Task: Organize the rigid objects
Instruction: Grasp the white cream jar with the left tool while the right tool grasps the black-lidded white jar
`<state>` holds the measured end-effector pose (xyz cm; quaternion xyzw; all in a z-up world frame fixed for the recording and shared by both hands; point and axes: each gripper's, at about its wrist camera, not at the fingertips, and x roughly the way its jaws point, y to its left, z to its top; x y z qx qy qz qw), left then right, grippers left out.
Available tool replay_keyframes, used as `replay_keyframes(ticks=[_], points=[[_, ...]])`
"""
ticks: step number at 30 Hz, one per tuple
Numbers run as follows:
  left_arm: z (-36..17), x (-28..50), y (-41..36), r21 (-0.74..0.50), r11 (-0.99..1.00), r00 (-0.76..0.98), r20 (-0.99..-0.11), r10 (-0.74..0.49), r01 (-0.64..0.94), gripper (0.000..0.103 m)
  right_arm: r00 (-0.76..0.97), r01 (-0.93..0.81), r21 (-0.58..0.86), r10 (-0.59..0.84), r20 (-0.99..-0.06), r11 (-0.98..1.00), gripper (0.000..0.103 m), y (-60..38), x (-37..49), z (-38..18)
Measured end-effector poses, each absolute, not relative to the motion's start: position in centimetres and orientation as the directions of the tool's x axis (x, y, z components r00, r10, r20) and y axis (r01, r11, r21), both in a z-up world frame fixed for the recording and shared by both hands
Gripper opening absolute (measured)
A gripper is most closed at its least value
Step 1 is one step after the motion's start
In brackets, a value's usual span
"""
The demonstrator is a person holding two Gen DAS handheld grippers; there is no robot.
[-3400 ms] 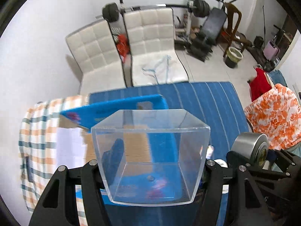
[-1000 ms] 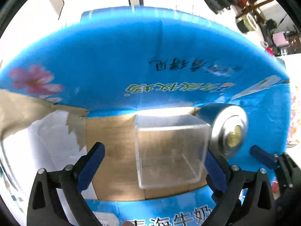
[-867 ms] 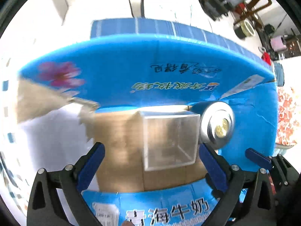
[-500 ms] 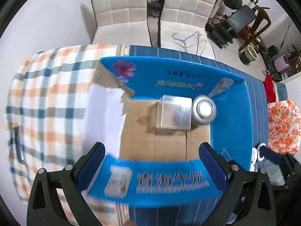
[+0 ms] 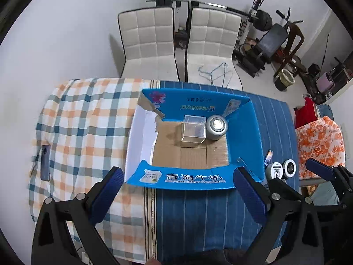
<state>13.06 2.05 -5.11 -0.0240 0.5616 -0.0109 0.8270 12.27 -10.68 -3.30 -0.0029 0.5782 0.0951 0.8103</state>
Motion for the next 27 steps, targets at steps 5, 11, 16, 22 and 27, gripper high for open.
replay_keyframes(ticks=[5,11,16,22,27], points=[[-2.5,11.2,1.4,-0.032,0.999,0.411,-0.911,-0.029,0.000,0.102,0.338,-0.172,0.117,0.170,-0.926,0.978,0.094,-11.4,10.5,-0.7],[-2.0,10.8,-0.7,-0.037,0.998,0.429,-0.902,-0.052,0.042,0.102,0.351,-0.162,0.186,0.232,-0.907,0.969,0.094,-13.4,9.0,0.3],[-3.9,12.0,-6.0,-0.038,0.987,0.396,-0.913,-0.097,0.153,0.102,0.313,-0.064,0.226,0.234,-0.920,0.972,0.095,-18.2,8.4,-1.9],[-8.5,14.3,-15.1,-0.103,0.960,0.323,-0.928,-0.187,0.261,0.102,0.249,0.172,0.192,0.146,-0.957,0.966,0.095,-29.3,8.4,-7.1],[-15.4,17.1,-24.5,-0.138,0.937,0.158,-0.968,-0.196,0.320,0.102,0.182,0.393,0.235,0.175,-0.968,0.889,0.094,-40.1,7.7,-14.1]])
